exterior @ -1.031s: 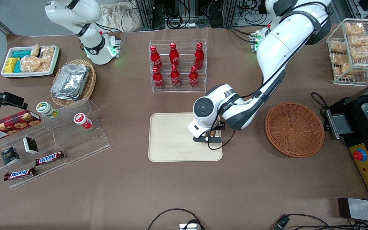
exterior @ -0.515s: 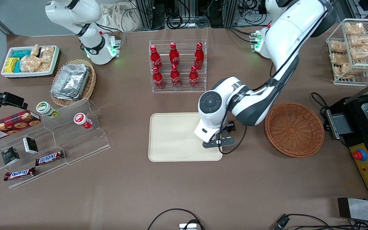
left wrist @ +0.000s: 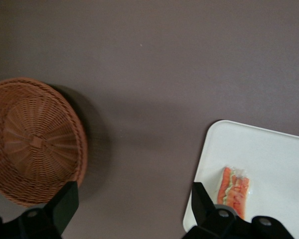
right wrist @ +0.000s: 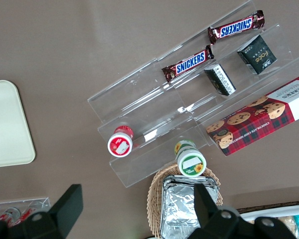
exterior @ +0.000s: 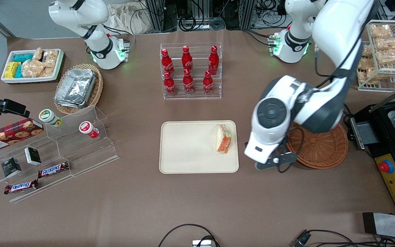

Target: Place sandwich from basket to tray

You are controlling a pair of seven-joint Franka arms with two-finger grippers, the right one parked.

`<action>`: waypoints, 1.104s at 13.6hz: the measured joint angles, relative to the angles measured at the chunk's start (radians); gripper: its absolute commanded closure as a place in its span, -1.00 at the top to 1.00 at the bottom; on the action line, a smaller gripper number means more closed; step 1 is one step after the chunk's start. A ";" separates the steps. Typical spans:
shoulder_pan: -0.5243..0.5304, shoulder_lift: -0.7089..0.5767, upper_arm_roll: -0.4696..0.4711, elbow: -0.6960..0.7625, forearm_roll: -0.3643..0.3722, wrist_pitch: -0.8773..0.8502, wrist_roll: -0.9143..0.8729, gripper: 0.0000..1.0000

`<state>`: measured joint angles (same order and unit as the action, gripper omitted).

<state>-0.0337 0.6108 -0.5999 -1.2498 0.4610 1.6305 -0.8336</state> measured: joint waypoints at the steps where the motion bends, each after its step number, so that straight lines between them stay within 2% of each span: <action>1: 0.030 -0.024 0.001 0.001 -0.022 -0.012 0.041 1.00; 4: 0.099 -0.079 0.001 0.000 -0.071 -0.037 0.143 1.00; 7: 0.118 -0.123 0.030 -0.006 -0.114 -0.063 0.258 1.00; 11: 0.092 -0.235 0.212 -0.080 -0.240 -0.065 0.466 1.00; 15: 0.051 -0.346 0.405 -0.140 -0.322 -0.066 0.687 1.00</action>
<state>0.0173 0.2647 -0.1951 -1.3902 0.1394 1.5647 -0.1465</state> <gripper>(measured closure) 0.000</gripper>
